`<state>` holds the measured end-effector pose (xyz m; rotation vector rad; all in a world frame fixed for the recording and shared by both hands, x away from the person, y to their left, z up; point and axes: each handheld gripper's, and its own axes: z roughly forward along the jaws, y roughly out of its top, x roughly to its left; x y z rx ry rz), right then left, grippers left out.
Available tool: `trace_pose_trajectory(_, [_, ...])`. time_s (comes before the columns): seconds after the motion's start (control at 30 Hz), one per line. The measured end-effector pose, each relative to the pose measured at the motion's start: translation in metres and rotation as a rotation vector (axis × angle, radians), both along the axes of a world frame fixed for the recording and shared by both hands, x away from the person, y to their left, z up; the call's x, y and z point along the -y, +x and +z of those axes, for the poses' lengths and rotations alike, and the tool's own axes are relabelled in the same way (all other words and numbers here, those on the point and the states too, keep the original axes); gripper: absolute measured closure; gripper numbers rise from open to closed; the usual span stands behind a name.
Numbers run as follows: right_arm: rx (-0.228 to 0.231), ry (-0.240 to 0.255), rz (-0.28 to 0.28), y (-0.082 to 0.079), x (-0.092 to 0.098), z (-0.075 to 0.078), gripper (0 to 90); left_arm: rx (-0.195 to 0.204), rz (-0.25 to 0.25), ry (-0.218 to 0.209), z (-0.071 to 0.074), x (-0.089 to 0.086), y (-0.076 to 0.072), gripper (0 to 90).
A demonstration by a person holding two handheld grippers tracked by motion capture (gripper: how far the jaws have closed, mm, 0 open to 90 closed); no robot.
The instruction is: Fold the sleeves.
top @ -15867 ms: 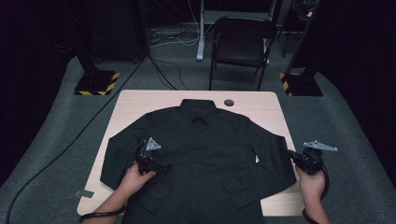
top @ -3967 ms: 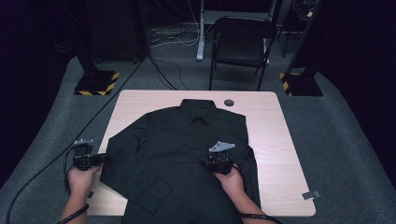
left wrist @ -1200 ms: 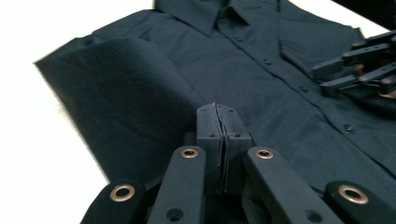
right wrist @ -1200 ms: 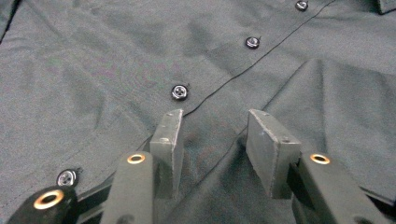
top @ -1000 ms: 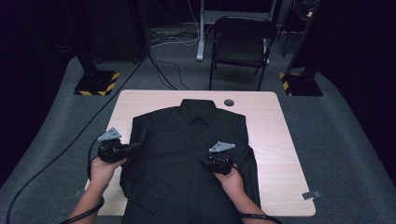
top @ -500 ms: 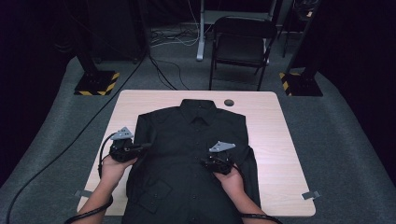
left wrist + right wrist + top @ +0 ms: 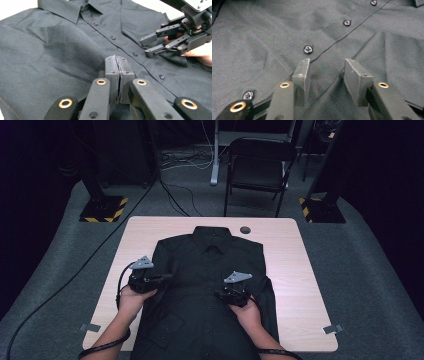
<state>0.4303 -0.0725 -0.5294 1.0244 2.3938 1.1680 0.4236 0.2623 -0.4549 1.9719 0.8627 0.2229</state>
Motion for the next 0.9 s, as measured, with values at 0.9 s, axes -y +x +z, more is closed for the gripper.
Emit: trace_pose_trajectory(0.9, [0.0,0.0,0.0,0.0,0.0,0.0,56.2,-0.02,-0.04,0.058,-0.016,0.043,0.009,87.9])
